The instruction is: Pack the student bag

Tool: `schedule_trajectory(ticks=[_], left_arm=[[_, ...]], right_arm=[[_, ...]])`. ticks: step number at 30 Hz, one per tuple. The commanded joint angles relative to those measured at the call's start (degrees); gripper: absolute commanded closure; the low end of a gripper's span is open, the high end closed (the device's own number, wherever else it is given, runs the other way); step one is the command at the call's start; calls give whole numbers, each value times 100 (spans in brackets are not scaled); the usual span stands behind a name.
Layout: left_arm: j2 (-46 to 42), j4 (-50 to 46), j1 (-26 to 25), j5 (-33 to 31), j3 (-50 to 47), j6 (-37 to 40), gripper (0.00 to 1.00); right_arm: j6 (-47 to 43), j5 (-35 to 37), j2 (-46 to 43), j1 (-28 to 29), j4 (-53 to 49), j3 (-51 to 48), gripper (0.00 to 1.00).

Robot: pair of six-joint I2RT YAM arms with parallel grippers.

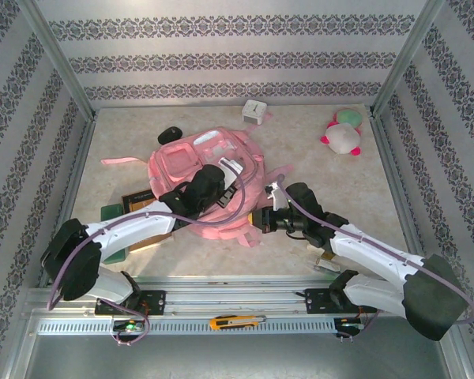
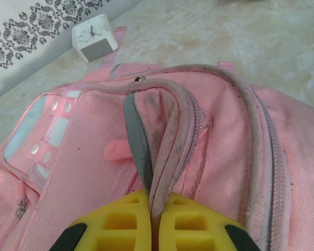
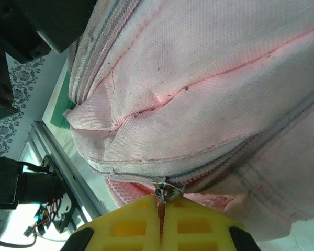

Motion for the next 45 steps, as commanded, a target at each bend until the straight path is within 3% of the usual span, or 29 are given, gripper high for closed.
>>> schedule_trajectory(ticks=[1, 4, 15, 16, 17, 18, 20, 24, 29, 32, 35, 45], left_arm=[[339, 356, -210, -929, 583, -945, 100], [957, -36, -469, -1176, 1394, -1899, 100], [1256, -200, -532, -888, 1997, -2653, 100], [1266, -120, -528, -750, 1990, -2494, 89], [1224, -5, -519, -613, 1904, -2307, 68], [1136, 114, -500, -456, 1780, -2167, 53], [858, 361, -399, 79, 1389, -1722, 33], [92, 169, -49, 1097, 686, -640, 24], [-896, -1224, 601, 3378, 16, 2288, 17], [-935, -1834, 668, 3205, -193, 3854, 17], [-608, -2075, 672, 3059, -187, 4878, 19], [624, -1477, 724, 2915, 258, 5708, 12]], right_arm=[[447, -194, -278, 347, -491, 282, 100], [1174, 244, -398, 580, -370, 280, 100], [1630, 479, -738, 451, -279, -26, 100], [1673, 530, -805, 354, -298, -115, 100], [1685, 478, -864, 190, -289, -204, 100], [1667, 363, -902, 13, -288, -263, 100], [1497, -12, -928, -397, -275, -324, 100], [1135, -654, -841, -973, -292, -371, 100], [799, -1250, -678, -1527, -358, -498, 100], [705, -1389, -667, -1672, -372, -510, 100], [667, -1451, -664, -1681, -364, -470, 100], [646, -1485, -715, -1704, -372, -460, 100]])
